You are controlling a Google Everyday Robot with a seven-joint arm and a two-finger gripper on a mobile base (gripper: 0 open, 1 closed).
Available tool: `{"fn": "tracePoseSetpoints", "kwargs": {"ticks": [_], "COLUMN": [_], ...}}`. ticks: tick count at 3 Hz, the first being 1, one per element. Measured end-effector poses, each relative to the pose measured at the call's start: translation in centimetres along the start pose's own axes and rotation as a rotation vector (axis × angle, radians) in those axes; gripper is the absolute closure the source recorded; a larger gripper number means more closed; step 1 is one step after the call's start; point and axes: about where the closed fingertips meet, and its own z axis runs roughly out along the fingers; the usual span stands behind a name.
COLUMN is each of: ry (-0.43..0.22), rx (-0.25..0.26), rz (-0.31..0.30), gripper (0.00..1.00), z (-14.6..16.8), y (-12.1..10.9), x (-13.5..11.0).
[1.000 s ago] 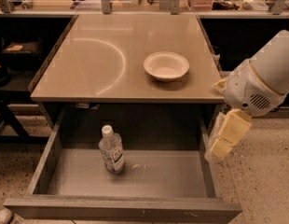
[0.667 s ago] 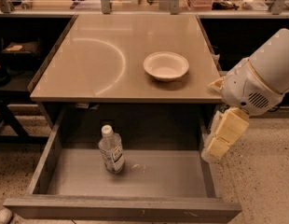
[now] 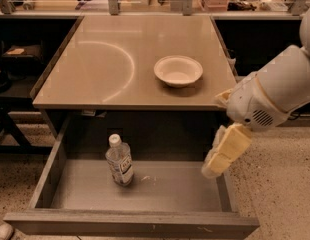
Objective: Pick blue plastic bottle from top drawer and place on counter
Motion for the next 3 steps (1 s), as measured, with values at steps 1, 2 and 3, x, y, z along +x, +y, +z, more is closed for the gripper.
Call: {"fn": "tracePoseSetpoints", "kwargs": {"ticks": [1,2,3], "ry": [-0.040,-0.065,-0.068], "rx": [0.061,0.102,0.110], "rz": [0.020,0.017,0.016], "gripper": [0.00,0.00,0.00], "z": [3.7,6.0,6.1], "y": [0.5,0.4,0.3], "x": [-1.2,-2.2,-2.2]}}
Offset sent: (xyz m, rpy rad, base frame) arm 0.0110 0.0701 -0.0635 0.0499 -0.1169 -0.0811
